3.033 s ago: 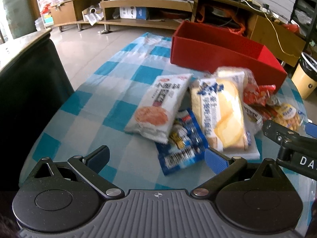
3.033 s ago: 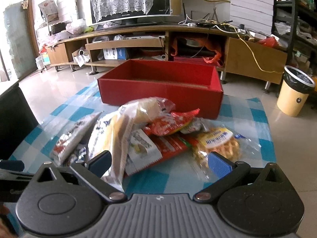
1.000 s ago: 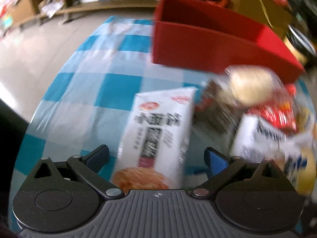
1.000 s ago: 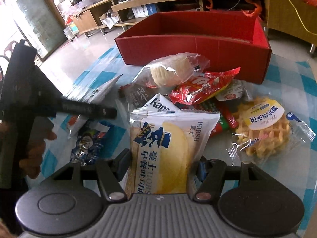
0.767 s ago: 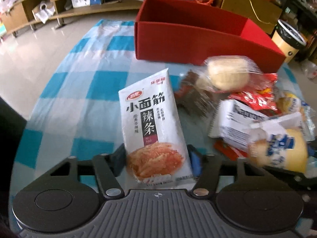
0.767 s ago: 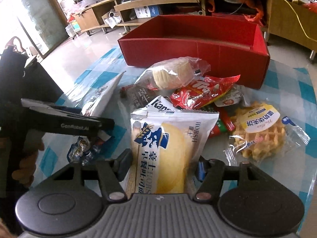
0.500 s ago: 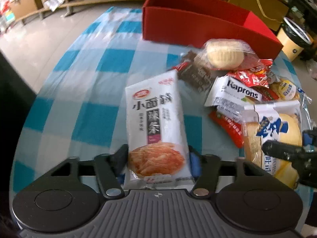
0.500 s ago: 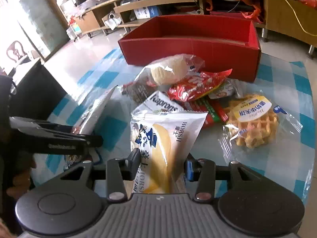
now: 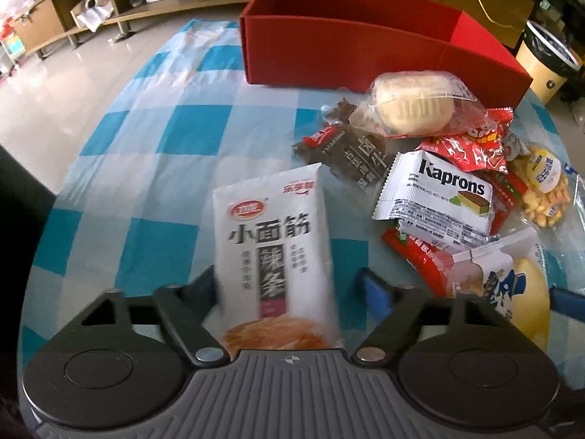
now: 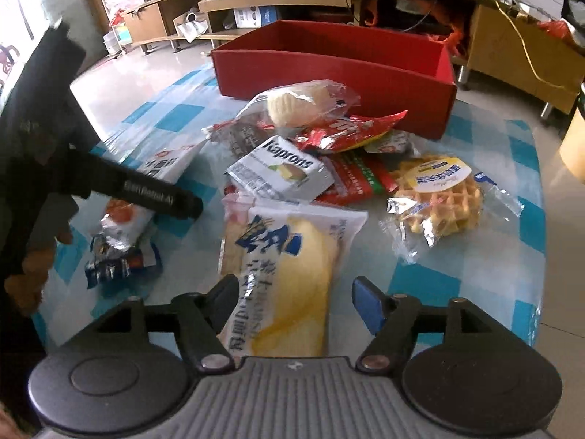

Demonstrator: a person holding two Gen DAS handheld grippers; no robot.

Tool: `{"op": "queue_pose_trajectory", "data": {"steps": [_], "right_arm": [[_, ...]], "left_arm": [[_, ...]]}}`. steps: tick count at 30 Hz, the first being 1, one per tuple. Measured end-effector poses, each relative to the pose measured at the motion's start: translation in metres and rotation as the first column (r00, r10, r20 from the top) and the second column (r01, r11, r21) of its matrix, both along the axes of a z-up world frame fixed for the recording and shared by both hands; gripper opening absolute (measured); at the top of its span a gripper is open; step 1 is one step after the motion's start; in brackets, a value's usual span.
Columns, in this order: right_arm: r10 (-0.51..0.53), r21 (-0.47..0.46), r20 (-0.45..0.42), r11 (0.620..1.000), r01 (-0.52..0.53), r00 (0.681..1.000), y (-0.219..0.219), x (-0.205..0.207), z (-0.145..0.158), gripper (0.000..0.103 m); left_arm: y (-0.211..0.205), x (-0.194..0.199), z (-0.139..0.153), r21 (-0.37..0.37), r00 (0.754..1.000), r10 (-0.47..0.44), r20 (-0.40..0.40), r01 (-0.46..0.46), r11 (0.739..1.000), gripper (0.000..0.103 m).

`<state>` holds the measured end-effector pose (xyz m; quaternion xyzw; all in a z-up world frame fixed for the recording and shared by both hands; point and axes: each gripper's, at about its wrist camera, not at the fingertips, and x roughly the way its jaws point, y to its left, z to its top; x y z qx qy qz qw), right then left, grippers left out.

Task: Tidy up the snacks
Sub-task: 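Carry both bags into the red box and open both tools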

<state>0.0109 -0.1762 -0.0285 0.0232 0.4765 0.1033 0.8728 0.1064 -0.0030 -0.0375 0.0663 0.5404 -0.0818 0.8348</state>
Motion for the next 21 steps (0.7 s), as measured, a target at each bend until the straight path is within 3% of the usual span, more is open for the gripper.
{"op": "queue_pose_trajectory", "data": {"steps": [2, 5, 7, 10, 11, 12, 14, 17, 18, 20, 21], "right_arm": [[-0.002, -0.002, -0.024, 1.000, 0.002, 1.000, 0.008, 0.000, -0.006, 0.073], [-0.001, -0.002, -0.034, 1.000, 0.001, 0.999, 0.019, -0.001, -0.015, 0.081], [0.000, -0.036, -0.026, 0.999, -0.001, 1.000, 0.023, 0.001, -0.022, 0.081], [-0.004, -0.050, -0.016, 0.999, 0.003, 1.000, 0.024, 0.006, -0.027, 0.089], [0.003, -0.049, -0.025, 0.999, -0.004, 1.000, 0.024, 0.008, -0.029, 0.101], [0.016, -0.050, -0.033, 0.999, -0.018, 0.999, 0.024, 0.011, -0.032, 0.103], [0.045, -0.102, -0.031, 0.994, -0.048, 0.999, 0.029, 0.011, -0.033, 0.103], [0.026, -0.093, -0.041, 0.995, -0.030, 0.999, 0.027, 0.013, -0.032, 0.099], [0.026, -0.096, -0.038, 0.995, -0.030, 0.999, 0.026, 0.012, -0.030, 0.090], [0.026, -0.092, -0.026, 0.995, -0.028, 0.999, 0.021, 0.008, -0.025, 0.075], [0.025, -0.088, -0.031, 0.996, -0.027, 0.999, 0.019, 0.007, -0.023, 0.074]], "left_arm": [[0.001, -0.001, 0.003, -0.001, 1.000, 0.005, -0.015, -0.005, 1.000, 0.067], [0.001, -0.003, 0.002, 0.004, 1.000, 0.009, -0.017, -0.009, 1.000, 0.067], [0.000, -0.004, 0.002, 0.021, 1.000, 0.012, -0.008, -0.012, 1.000, 0.077], [0.005, 0.002, -0.004, 0.001, 0.999, 0.038, -0.024, -0.038, 0.999, 0.096], [0.004, 0.003, -0.006, 0.017, 0.999, 0.037, -0.021, -0.036, 0.999, 0.098], [0.002, 0.003, -0.007, 0.025, 0.999, 0.034, -0.022, -0.033, 0.999, 0.101], [0.000, 0.001, -0.008, 0.034, 0.999, 0.030, -0.017, -0.030, 0.999, 0.102], [0.002, 0.003, -0.008, 0.025, 0.999, 0.027, -0.029, -0.026, 0.999, 0.103], [0.002, 0.002, -0.008, 0.022, 0.999, 0.029, -0.030, -0.028, 0.999, 0.100], [0.001, -0.003, -0.002, 0.015, 0.999, 0.023, -0.029, -0.023, 1.000, 0.084], [0.001, -0.005, 0.002, 0.007, 0.999, 0.020, -0.031, -0.019, 1.000, 0.065]]}}
